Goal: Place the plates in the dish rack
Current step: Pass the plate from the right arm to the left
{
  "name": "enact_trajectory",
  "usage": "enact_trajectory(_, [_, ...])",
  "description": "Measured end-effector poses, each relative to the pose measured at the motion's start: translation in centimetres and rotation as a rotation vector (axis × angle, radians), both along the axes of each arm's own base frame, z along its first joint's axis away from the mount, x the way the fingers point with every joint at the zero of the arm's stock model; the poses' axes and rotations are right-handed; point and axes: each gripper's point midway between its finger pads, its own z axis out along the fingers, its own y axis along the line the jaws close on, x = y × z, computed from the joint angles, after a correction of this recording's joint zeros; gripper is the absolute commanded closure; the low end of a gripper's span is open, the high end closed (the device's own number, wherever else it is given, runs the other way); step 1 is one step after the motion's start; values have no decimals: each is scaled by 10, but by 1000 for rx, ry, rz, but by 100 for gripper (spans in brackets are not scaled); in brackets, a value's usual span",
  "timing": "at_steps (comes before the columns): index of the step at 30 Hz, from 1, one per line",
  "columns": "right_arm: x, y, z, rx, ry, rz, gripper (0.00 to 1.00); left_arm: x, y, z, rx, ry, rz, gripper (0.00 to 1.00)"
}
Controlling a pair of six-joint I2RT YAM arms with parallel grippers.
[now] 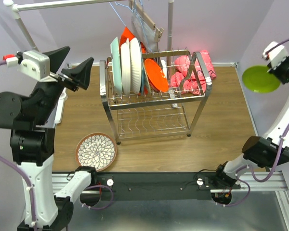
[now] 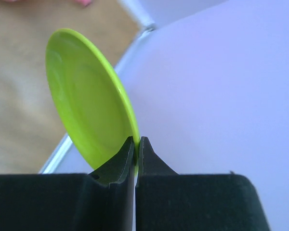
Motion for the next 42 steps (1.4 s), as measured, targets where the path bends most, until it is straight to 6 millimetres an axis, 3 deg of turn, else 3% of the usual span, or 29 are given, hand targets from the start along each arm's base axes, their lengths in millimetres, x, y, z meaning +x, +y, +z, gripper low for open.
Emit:
enact_trajectory(1, [2,-1,14,-7,-39,-12,99,3,-4,3,6,-6,-24,17])
enact_trajectory(5, [13,4,108,-32,-311,-36,100,11,-18,10,20,-16,-103,17])
enact_trajectory(7, [15,11,143,-23,-429,-23,99,13,-25,13,25,-17,-143,17])
enact_trajectory(17, [16,53,276,112,-896,148,99,23,-47,11,38,20,-288,17])
enact_trajectory(20, [12,73,302,177,-973,248,99,22,-51,14,37,23,-318,17])
enact_trajectory(24, [10,118,317,259,-1002,421,100,17,-55,22,36,12,-351,17])
enact_trajectory(27, [9,170,313,298,-981,599,99,14,-60,23,33,12,-377,17])
enact_trajectory(30, [7,209,303,312,-952,733,99,14,-67,22,30,22,-410,17])
enact_trajectory(34, [1,241,294,295,-936,860,99,18,-74,17,29,42,-435,17])
enact_trajectory(39, [-10,267,289,257,-933,986,99,18,-78,16,28,50,-451,17])
enact_trajectory(42, [-15,286,276,226,-927,1077,100,18,-79,15,28,54,-453,17])
